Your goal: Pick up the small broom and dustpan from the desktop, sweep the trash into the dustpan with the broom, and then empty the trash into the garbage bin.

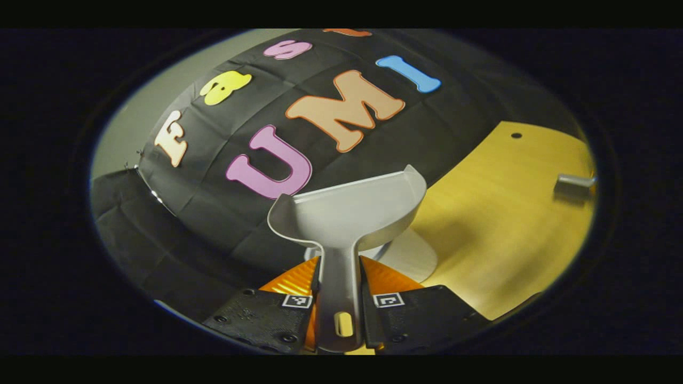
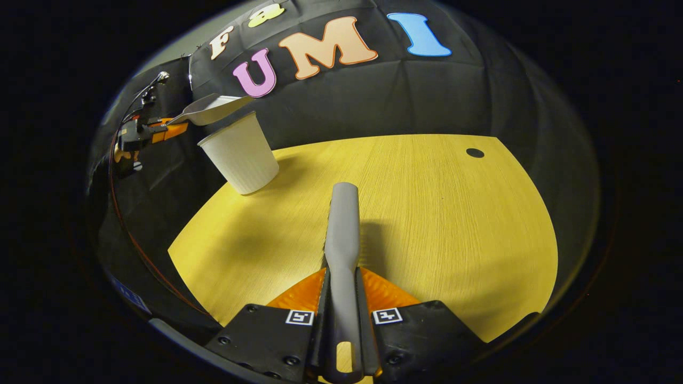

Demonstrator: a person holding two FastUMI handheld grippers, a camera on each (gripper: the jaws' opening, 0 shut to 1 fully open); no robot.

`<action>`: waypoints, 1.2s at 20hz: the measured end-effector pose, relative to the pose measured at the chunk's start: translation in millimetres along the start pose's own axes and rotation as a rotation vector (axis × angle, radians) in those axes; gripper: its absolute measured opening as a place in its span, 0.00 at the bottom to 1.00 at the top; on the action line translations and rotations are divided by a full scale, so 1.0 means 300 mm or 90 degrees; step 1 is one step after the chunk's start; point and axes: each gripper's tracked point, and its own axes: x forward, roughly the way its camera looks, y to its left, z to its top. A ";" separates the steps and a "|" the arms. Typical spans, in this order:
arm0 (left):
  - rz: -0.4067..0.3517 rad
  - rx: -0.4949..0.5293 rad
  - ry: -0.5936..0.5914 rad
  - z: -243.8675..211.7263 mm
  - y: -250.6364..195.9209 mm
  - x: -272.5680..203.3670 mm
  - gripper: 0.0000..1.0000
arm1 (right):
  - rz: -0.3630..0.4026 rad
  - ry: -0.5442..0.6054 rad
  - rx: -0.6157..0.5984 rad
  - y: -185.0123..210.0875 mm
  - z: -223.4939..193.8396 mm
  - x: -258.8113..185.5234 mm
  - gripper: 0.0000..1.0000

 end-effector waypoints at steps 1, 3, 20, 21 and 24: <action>-0.014 -0.025 -0.008 0.015 -0.062 -0.020 0.27 | -0.001 0.000 0.000 -0.001 0.000 -0.003 0.24; -0.038 -0.053 -0.024 0.043 -0.175 -0.052 0.29 | -0.006 0.000 -0.002 0.003 0.007 -0.008 0.25; -0.198 -0.154 0.117 -0.321 -0.815 -0.236 0.28 | -0.020 0.045 -0.039 -0.004 -0.029 0.070 0.25; -0.207 -0.156 0.127 -0.349 -0.844 -0.248 0.28 | -0.032 0.046 -0.043 -0.003 -0.035 0.072 0.25; -0.219 -0.172 0.158 -0.421 -0.915 -0.264 0.27 | -0.076 0.046 -0.054 -0.004 -0.053 0.098 0.25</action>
